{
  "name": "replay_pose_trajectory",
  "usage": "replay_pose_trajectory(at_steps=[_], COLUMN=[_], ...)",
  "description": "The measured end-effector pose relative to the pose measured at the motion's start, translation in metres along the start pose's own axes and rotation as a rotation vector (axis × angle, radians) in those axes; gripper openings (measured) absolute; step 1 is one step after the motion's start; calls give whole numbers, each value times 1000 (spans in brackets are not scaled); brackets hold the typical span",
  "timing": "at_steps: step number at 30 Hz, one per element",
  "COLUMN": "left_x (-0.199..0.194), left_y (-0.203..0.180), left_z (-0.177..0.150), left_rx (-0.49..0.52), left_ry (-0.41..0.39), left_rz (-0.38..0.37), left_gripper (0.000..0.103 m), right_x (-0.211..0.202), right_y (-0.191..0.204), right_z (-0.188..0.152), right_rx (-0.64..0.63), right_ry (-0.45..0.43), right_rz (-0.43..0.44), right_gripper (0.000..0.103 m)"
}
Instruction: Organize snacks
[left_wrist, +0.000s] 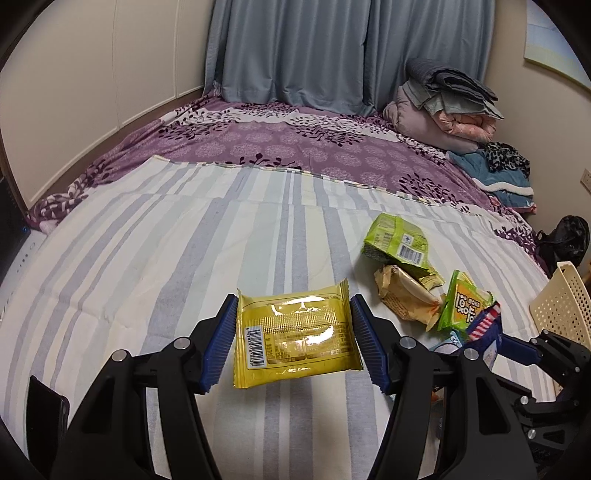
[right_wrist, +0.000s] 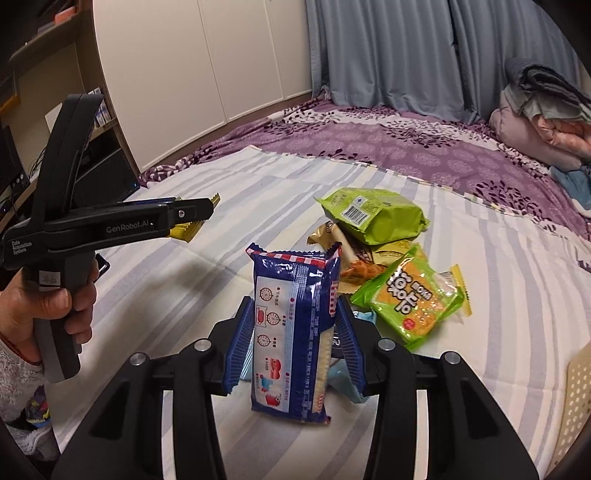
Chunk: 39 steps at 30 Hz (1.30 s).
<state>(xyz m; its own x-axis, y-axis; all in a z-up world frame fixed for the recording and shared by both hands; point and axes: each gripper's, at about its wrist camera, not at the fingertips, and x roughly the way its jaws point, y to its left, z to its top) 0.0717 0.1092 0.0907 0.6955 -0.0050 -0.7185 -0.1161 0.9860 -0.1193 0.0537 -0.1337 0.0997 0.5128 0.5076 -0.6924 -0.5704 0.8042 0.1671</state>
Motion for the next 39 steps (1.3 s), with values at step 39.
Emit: replay_pose_trajectory(at_steps=[39], left_x=[-9], left_y=[-14], left_z=[-3], left_rx=[34], left_ry=[-12], left_rz=[-28], left_gripper=[63], right_x=[11], right_y=[9], right_z=[-49], right_rx=[87], right_ry=[75], right_rz=[-90], right_gripper=[44])
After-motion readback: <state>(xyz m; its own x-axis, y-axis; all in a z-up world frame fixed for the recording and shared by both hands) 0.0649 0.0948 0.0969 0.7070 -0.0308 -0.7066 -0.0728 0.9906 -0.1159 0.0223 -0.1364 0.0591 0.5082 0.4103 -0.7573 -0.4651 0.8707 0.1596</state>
